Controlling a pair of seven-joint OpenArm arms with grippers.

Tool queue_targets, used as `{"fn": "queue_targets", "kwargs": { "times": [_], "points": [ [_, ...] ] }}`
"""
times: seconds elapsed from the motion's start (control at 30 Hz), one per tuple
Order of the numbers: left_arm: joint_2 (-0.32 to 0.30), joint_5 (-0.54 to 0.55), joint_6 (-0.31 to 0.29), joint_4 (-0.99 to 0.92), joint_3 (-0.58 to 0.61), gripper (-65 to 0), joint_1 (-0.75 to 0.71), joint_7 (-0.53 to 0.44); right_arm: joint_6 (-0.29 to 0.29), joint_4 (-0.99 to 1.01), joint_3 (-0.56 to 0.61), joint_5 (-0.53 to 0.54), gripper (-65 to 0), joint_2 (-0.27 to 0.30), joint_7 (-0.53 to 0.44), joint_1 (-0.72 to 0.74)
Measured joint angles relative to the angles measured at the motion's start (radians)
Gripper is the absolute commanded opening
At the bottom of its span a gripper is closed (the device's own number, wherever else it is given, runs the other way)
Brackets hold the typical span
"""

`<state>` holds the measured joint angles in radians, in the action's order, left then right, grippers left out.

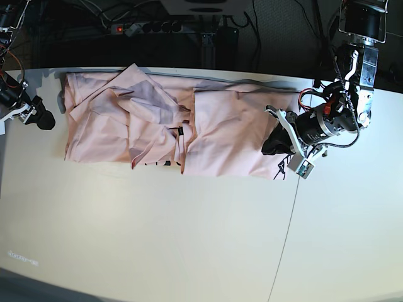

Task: Fold the T-shirt properly
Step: 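Release the left gripper and move the right gripper to the shirt's other end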

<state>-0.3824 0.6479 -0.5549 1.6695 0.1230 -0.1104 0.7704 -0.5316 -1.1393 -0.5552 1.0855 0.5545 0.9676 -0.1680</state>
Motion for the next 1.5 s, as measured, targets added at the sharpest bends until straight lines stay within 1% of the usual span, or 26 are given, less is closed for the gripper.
{"fn": "queue_targets", "kwargs": {
  "times": [0.2, 0.43, 0.5, 0.9, 1.13, 1.37, 1.4, 1.43, 1.47, 1.5],
  "points": [
    [0.0, 0.0, 0.0, 0.0, 0.0, -65.0, 0.0, 0.0, 0.0, -0.006, 0.069, 0.031, -23.0, 0.006, 0.073, 0.003],
    [0.0, 0.0, 0.0, 0.0, 0.0, -65.0, 0.0, 0.0, 0.001, -0.016, 0.167, 0.056, -23.0, 0.008, 0.084, 0.008],
    [0.0, 0.0, 0.0, 0.0, 0.0, -65.0, 0.0, 0.0, 0.001, -0.016, 0.177, 0.065, -23.0, 0.007, 0.082, 0.008],
    [0.0, 0.0, 0.0, 0.0, 0.0, -65.0, 0.0, 0.001, 0.002, -0.019, 0.185, 0.074, -23.1, -0.073, 0.076, 0.011],
    [0.0, 0.0, 0.0, 0.0, 0.0, -65.0, 0.0, 0.008, 0.001, -0.022, 0.265, 0.085, -23.1, -0.076, 0.054, 0.016],
    [0.0, 0.0, 0.0, 0.0, 0.0, -65.0, 0.0, 0.016, -0.001, -0.026, 0.285, 0.09, -23.6, -0.109, 0.047, 0.019],
    [0.0, 0.0, 0.0, 0.0, 0.0, -65.0, 0.0, 0.016, -0.002, -0.027, 0.286, 0.09, -25.1, -0.109, 0.047, 0.019],
    [-0.002, 0.0, 0.0, 0.0, 0.0, -65.0, 0.0, 0.016, -0.002, -0.027, 0.286, 0.086, -28.6, -0.109, 0.045, 0.019],
    [-0.004, 0.0, 0.0, 0.0, 0.0, -65.0, 0.0, 0.016, -0.003, -0.027, 0.286, 0.073, -34.0, -0.109, 0.041, 0.019],
    [-0.007, 0.0, 0.0, 0.0, 0.0, -65.0, 0.0, 0.016, -0.003, -0.027, 0.288, 0.056, -40.9, -0.109, 0.039, 0.019]
  ]
}}
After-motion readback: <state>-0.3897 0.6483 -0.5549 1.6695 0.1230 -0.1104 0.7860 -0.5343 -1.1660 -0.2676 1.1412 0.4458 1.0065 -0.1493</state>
